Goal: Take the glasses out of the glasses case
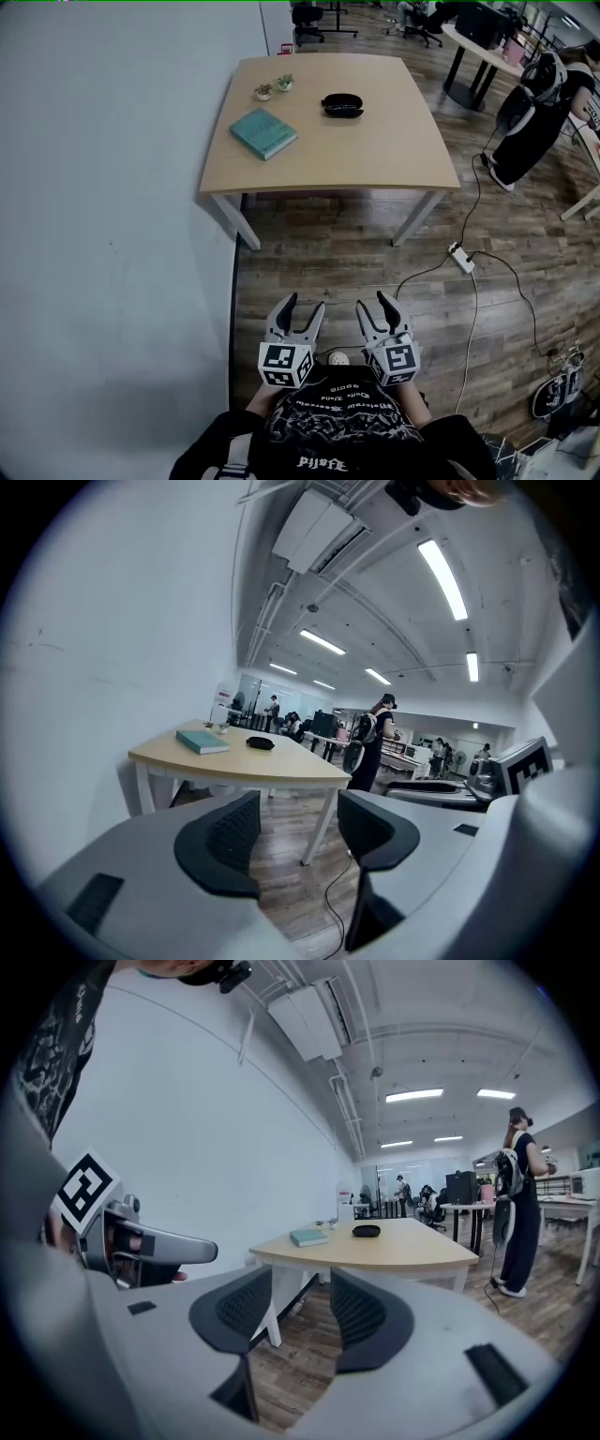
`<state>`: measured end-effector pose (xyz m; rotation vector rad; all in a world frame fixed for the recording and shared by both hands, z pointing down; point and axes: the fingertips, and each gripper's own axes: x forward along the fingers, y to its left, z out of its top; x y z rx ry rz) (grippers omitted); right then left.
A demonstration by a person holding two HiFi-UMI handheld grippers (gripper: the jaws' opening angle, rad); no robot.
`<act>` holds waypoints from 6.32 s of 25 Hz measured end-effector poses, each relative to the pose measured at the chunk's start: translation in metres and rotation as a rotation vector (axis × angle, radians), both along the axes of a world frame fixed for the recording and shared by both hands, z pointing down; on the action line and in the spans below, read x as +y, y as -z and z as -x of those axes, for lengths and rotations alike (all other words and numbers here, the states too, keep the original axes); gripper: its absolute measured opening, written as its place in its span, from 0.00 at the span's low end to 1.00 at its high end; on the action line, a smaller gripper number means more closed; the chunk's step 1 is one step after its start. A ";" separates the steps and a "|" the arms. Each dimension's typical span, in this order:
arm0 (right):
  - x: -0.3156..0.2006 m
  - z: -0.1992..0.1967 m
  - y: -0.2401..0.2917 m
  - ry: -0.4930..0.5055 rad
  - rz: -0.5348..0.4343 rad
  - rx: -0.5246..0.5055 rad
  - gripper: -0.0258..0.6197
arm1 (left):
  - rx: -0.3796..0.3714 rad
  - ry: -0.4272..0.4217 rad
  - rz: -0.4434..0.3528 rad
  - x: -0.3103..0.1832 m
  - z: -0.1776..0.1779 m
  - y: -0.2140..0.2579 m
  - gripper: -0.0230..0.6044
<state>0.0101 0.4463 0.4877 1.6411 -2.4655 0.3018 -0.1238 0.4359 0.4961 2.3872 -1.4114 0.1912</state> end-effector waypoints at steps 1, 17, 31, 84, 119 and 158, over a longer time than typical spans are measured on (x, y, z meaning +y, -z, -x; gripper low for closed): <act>0.001 -0.001 0.000 -0.004 -0.002 0.006 0.36 | -0.005 0.015 -0.002 -0.001 0.003 -0.001 0.48; -0.005 0.018 -0.016 -0.078 0.041 0.030 0.45 | 0.034 -0.154 0.053 -0.013 0.008 -0.016 0.60; -0.039 0.033 -0.042 -0.077 0.076 -0.015 0.44 | 0.001 -0.185 0.085 -0.048 0.014 -0.035 0.60; -0.363 -0.160 -0.055 0.094 0.091 -0.003 0.39 | 0.048 -0.086 0.126 -0.379 -0.191 -0.053 0.60; -0.622 -0.098 -0.033 0.128 0.078 0.038 0.36 | 0.014 -0.099 0.102 -0.621 -0.115 -0.052 0.60; -0.829 -0.054 -0.123 0.840 0.237 0.657 0.36 | -0.037 -0.019 0.265 -0.680 -0.124 -0.092 0.60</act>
